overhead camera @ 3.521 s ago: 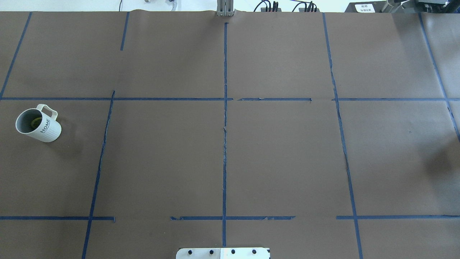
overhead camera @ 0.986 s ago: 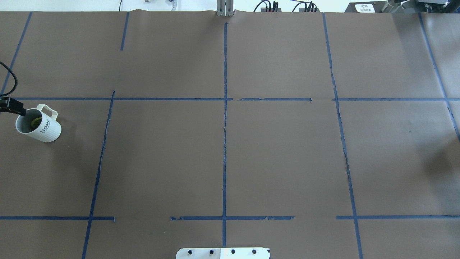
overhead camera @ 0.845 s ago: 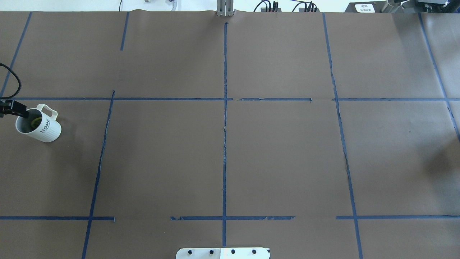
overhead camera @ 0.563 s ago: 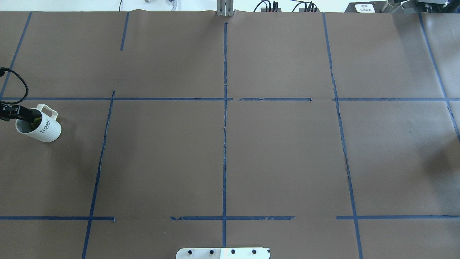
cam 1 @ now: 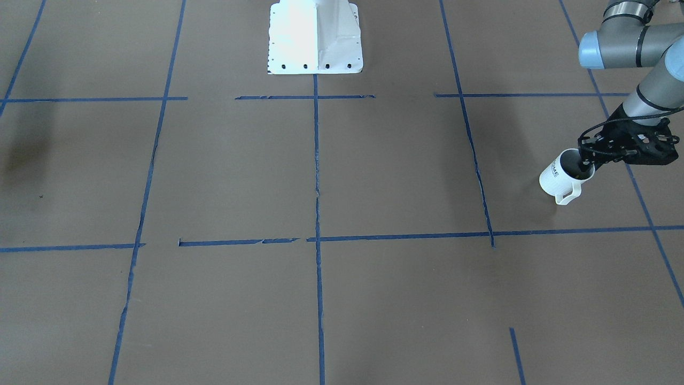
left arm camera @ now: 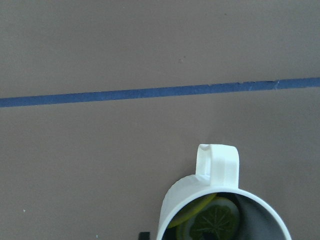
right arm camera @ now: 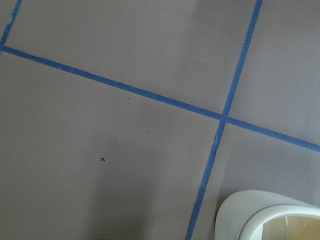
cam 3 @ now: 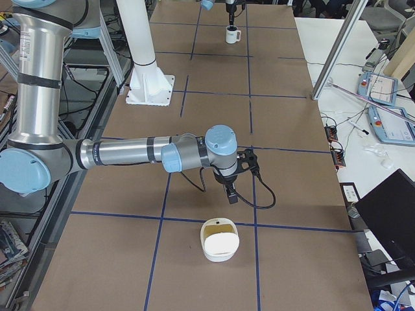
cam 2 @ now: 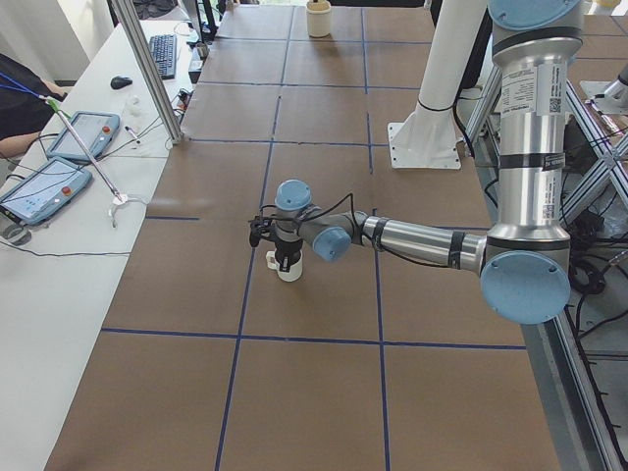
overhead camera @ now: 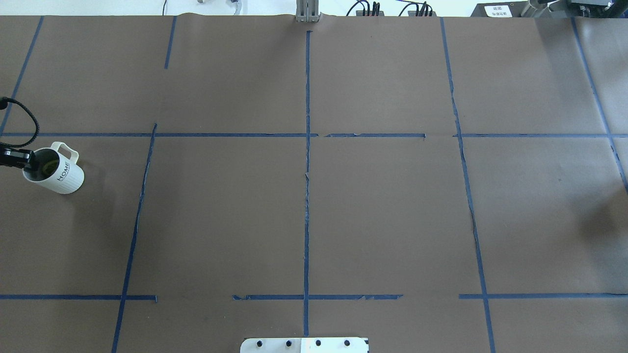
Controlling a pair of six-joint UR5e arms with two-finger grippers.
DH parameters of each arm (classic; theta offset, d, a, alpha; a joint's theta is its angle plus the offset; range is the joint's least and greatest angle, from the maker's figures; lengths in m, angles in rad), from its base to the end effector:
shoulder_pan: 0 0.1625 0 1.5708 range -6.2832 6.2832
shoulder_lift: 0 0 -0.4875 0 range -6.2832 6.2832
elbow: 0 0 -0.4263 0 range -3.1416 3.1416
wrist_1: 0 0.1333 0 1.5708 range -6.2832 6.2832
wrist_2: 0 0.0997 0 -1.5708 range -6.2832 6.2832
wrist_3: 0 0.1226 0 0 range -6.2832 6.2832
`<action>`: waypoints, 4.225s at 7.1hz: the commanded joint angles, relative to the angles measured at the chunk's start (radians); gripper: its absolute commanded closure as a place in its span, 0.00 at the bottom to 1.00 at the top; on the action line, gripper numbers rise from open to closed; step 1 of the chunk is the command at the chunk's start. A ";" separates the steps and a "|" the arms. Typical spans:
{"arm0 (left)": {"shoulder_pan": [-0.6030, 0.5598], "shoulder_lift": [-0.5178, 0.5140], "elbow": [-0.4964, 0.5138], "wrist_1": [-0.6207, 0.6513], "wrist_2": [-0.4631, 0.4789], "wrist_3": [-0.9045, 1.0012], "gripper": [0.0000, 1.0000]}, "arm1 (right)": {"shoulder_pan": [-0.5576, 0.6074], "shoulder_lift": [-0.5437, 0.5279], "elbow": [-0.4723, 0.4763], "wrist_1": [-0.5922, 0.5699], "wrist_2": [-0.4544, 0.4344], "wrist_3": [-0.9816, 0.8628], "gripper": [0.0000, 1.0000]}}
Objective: Left arm hands cup to right arm to dump lemon
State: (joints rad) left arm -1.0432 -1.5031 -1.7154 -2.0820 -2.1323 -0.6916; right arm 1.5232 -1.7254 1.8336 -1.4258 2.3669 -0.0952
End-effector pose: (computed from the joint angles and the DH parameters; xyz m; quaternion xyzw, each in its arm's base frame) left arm 0.2094 -0.4944 0.6472 0.0765 0.3769 0.0047 0.9231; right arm 0.0234 -0.4684 0.6562 0.1255 -0.3816 -0.1141 0.9086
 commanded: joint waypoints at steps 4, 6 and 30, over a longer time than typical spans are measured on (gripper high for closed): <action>-0.079 -0.053 -0.134 0.183 -0.034 -0.019 1.00 | 0.000 0.006 0.006 0.188 0.006 0.008 0.00; -0.078 -0.177 -0.202 0.310 -0.034 -0.272 1.00 | -0.073 0.033 0.000 0.419 0.002 0.008 0.01; 0.338 -0.718 -0.348 0.568 -0.025 -1.283 1.00 | -1.276 0.679 -0.016 0.817 -1.335 0.330 0.01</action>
State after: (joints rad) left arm -0.7107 -2.2200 -2.0598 -1.5140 -2.1569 -1.9692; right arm 0.2474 -1.0462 1.8178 -0.6090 1.0329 0.2347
